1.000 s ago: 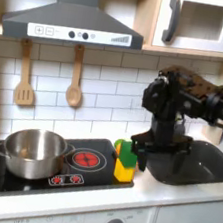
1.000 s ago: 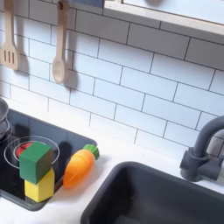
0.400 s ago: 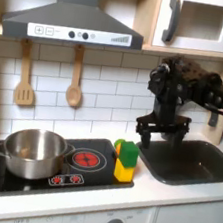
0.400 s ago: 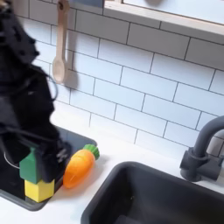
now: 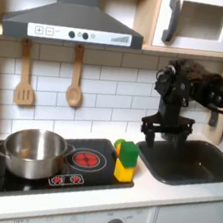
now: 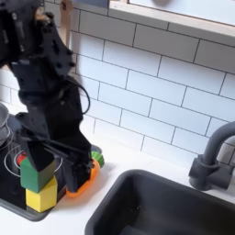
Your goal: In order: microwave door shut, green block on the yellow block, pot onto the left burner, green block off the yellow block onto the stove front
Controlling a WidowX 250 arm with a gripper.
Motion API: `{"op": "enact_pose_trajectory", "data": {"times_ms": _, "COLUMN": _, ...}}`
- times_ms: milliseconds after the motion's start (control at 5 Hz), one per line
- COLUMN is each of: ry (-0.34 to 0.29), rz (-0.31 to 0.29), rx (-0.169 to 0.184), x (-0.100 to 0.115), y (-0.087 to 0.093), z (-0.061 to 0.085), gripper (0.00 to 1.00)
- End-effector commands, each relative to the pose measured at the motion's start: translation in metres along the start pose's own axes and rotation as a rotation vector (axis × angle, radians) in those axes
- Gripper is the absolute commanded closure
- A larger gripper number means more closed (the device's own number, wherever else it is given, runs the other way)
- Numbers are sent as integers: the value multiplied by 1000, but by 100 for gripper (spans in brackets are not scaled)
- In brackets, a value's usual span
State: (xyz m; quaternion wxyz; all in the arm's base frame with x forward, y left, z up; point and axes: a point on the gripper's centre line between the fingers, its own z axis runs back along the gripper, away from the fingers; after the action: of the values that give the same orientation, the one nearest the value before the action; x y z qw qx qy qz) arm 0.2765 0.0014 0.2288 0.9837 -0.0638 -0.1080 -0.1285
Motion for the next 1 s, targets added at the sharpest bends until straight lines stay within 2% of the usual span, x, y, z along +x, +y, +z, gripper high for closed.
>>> {"op": "enact_pose_trajectory", "data": {"times_ms": 0, "ry": 43, "rz": -23, "rx": -17, "x": -13, "y": -10, "z": -12, "gripper": 0}}
{"op": "enact_pose_trajectory", "data": {"times_ms": 400, "ry": 69, "rz": -38, "rx": -11, "x": -35, "y": -14, "z": -17, "gripper": 0}}
{"op": "enact_pose_trajectory", "data": {"times_ms": 800, "ry": 81, "rz": -41, "rx": 15, "x": -31, "y": -8, "z": -29, "gripper": 0}}
